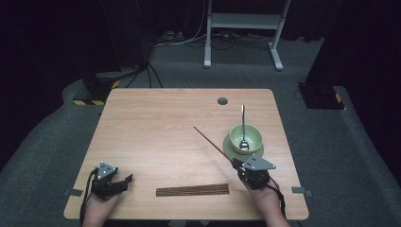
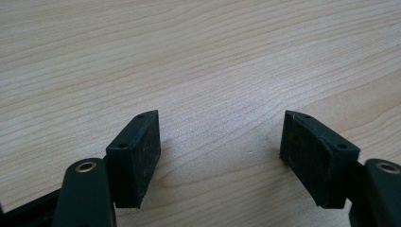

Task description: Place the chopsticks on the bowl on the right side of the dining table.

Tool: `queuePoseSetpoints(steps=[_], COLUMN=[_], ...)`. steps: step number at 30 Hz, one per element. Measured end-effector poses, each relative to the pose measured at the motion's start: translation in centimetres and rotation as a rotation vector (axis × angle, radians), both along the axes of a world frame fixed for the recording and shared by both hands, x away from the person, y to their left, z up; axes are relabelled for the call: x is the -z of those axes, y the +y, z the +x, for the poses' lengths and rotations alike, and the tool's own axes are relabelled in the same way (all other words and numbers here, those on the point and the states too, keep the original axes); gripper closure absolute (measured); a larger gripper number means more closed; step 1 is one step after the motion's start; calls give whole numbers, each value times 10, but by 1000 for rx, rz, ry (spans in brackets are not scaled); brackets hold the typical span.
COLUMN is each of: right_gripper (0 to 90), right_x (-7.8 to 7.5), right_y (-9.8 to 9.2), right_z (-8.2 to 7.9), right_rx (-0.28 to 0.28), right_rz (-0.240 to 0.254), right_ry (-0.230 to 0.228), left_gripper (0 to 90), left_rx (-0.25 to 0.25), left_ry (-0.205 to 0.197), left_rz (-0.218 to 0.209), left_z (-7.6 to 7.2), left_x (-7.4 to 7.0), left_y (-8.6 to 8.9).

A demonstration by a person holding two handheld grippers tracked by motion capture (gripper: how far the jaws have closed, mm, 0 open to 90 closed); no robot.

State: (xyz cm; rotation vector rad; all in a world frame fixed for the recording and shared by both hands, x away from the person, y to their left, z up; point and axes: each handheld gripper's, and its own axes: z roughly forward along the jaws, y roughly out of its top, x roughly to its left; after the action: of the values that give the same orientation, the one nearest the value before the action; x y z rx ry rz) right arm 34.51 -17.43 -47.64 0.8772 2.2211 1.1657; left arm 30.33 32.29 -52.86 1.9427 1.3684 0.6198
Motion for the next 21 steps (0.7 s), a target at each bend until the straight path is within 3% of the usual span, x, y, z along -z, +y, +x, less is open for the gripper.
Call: queuePoseSetpoints(steps=[21], right_gripper=[837], right_x=[-9], right_y=[-32], right_z=[17], right_rx=[124], right_rz=[56], right_ry=[-15], left_gripper=[297], left_rx=[1], left_ry=[0], left_rz=[-2], left_z=[0], left_x=[0], left_y=[0])
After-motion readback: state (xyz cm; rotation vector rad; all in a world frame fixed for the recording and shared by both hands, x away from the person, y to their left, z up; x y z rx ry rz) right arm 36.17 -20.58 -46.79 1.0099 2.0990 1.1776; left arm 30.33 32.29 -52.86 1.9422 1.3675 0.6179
